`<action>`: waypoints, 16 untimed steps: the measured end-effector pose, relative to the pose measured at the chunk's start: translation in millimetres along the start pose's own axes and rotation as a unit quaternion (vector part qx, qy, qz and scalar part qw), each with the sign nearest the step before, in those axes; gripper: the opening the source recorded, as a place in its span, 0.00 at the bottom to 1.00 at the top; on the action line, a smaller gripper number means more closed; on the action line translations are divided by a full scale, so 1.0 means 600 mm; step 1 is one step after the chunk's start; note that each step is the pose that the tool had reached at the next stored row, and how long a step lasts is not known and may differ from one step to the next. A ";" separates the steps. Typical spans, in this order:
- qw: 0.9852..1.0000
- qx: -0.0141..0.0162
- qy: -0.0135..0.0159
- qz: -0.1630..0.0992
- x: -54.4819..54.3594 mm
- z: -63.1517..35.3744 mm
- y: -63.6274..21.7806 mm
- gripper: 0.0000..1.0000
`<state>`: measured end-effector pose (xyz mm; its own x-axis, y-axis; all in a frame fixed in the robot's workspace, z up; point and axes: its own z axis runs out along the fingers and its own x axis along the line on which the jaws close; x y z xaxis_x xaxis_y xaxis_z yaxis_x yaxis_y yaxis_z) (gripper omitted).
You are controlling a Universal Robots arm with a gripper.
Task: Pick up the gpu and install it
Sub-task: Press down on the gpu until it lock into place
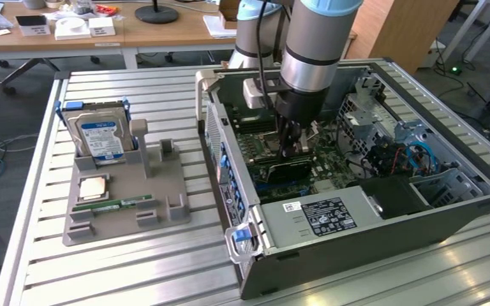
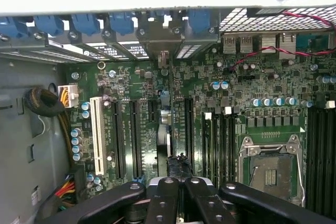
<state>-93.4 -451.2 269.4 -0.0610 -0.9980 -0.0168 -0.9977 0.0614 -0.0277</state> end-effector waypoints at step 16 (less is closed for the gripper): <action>1.000 0.000 -0.001 0.000 -0.001 0.006 0.003 0.11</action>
<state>-94.8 -450.3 265.5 -0.0609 -0.9980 -0.0191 -0.9977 0.0614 -0.0275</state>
